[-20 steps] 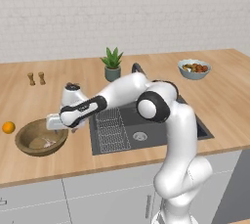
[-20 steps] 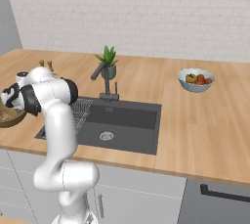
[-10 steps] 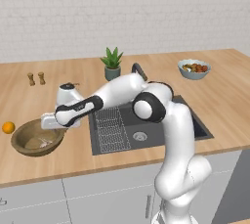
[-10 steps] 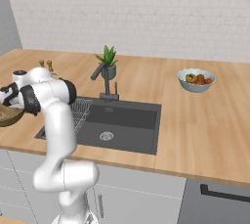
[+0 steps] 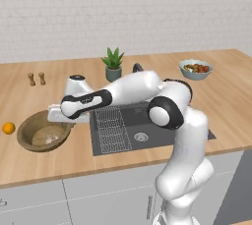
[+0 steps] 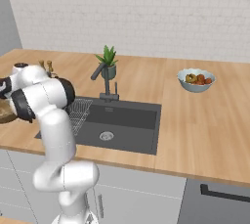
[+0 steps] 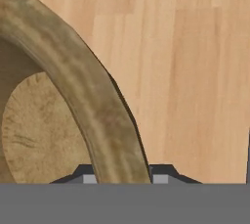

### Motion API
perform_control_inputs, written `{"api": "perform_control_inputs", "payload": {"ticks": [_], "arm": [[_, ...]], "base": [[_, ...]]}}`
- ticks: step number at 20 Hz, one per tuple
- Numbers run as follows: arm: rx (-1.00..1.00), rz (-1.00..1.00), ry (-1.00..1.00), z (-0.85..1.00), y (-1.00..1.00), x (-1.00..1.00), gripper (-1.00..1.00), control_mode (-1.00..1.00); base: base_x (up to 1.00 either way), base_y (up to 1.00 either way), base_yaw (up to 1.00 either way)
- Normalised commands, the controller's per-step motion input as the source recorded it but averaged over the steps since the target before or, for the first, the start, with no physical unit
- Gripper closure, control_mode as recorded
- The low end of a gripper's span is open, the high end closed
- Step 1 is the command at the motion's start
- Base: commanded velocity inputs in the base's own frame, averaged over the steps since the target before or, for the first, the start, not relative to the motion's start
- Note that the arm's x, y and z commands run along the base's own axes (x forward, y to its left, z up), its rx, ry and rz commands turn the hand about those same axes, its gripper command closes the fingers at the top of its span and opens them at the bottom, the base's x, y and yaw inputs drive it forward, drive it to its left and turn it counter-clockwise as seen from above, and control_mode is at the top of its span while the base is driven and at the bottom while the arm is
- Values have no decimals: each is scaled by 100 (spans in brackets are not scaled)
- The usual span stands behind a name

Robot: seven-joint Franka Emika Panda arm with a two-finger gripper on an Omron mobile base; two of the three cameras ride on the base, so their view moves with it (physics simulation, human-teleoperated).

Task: Pick the garlic from the sink and place it in the bowl. Then pick the bowl and place it in the microwave. Then close the microwave door and press the start button.

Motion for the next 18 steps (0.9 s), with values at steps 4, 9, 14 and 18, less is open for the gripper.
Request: {"api": "perform_control_inputs", "payload": {"ticks": [4,9,14,18], "arm": [[14,-20,6,59,-68,-33,100,-100],[12,-29,11,67,-65,-31,100,-100],[10,-36,6,75,-63,-34,100,-100],[7,-35,11,88,-62,-34,100,-100]], "base": [[0,0,0],[0,0,0],[0,0,0],[0,0,0]]}}
